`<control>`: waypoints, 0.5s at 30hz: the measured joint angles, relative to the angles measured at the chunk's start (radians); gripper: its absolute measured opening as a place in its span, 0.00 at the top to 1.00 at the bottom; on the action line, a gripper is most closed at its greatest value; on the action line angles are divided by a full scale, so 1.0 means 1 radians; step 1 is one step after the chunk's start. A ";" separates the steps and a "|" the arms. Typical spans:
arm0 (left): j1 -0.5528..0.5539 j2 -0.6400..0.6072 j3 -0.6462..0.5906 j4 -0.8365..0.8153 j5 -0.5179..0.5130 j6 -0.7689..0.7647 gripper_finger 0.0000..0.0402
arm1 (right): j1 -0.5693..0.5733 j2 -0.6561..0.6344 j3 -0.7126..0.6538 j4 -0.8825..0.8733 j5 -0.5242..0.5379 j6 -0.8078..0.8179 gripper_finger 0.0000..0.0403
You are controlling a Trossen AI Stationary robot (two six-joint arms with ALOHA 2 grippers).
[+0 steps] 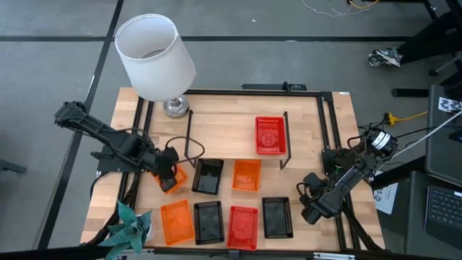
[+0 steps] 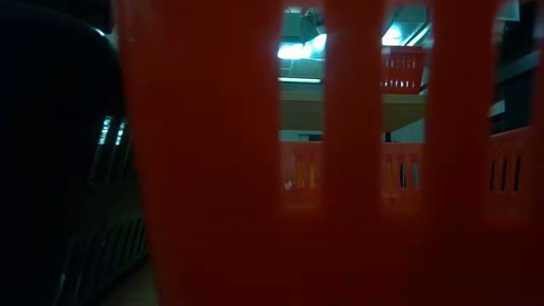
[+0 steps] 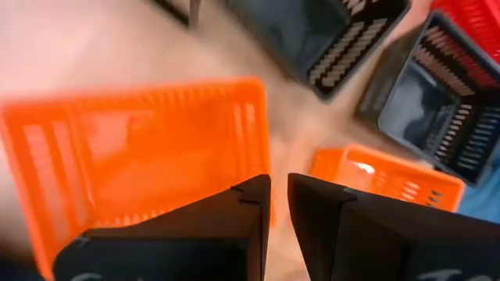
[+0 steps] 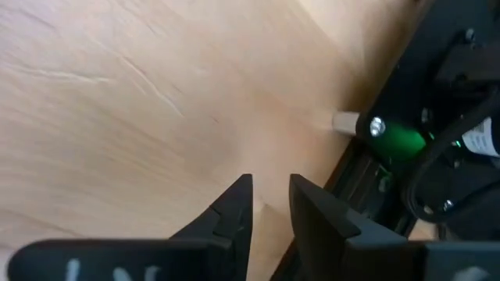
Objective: Stack baskets on shelf by color
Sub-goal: Put the top left orange bin on the shelf
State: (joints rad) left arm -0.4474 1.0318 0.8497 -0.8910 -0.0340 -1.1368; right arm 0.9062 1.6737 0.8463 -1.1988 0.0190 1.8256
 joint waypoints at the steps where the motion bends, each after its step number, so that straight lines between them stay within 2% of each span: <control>1: -0.011 0.000 0.000 -0.001 0.014 -0.030 0.90 | 0.000 0.000 0.000 0.000 0.006 0.001 0.79; 5: -0.049 -0.001 0.000 -0.002 0.053 -0.092 0.90 | 0.000 0.000 0.000 0.001 0.061 0.006 0.79; 9: -0.077 -0.002 0.000 0.018 0.035 -0.089 0.90 | 0.000 0.000 0.000 -0.003 0.087 -0.024 0.79; 13: -0.098 0.015 0.000 0.142 -0.149 -0.087 0.90 | 0.000 0.000 0.001 -0.009 0.096 -0.053 0.79; 15: -0.099 0.024 -0.002 0.237 -0.170 -0.076 0.90 | 0.000 0.000 0.001 -0.008 0.113 -0.062 0.79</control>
State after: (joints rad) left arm -0.5462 1.0554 0.8482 -0.6542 -0.2042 -1.2125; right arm 0.9062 1.6737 0.8474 -1.2064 0.1323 1.7637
